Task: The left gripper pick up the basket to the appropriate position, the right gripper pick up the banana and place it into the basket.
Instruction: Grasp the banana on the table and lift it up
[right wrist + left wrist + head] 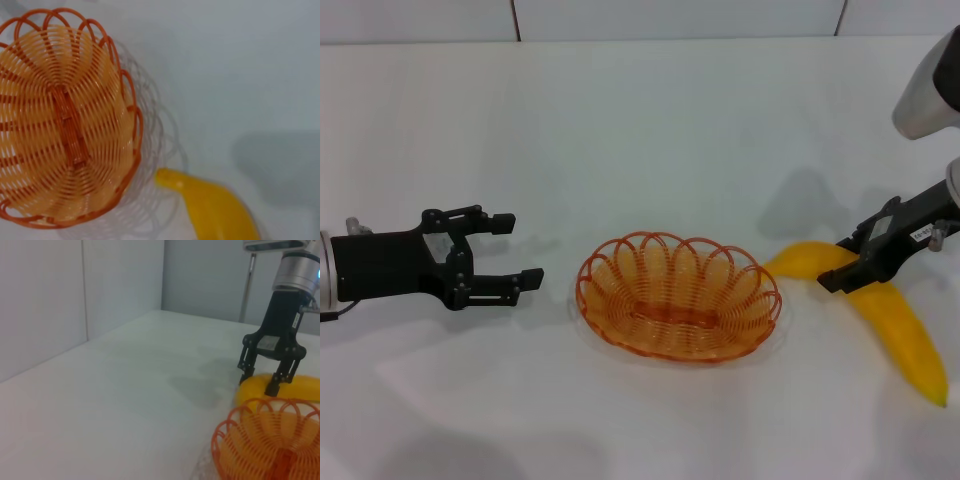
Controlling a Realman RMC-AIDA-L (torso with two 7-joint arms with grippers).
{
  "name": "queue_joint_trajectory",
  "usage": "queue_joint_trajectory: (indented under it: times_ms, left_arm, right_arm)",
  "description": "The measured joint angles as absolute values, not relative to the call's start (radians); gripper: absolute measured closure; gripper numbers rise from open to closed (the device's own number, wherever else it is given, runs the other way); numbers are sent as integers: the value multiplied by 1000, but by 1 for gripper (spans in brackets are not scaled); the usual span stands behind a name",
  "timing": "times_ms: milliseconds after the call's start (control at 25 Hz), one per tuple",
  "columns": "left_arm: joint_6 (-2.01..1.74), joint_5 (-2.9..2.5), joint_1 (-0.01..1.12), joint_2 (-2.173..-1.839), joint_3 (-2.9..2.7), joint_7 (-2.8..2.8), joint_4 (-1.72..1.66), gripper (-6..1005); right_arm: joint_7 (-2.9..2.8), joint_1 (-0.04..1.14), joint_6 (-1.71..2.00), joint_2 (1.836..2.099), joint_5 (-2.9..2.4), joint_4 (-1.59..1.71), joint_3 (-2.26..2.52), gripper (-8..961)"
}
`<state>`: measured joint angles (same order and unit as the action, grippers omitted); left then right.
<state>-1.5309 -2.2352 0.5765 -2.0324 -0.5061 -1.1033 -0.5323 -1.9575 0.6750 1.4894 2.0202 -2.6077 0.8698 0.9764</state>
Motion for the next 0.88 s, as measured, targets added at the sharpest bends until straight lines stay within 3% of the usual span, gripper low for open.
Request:
queue_joint_trajectory:
  times_ms: [360,880]
  left_arm:
    - [-1519,-2235,575,-2032,-506,-1104,-532,123]
    - [-1519,-2238,574,-2032,-506,-1104,-532,123]
  right_arm:
    - [-1957,675,1493,2019,-2602,871,968,445]
    - [-2002,667,1511,2011,-2598,982,961,438]
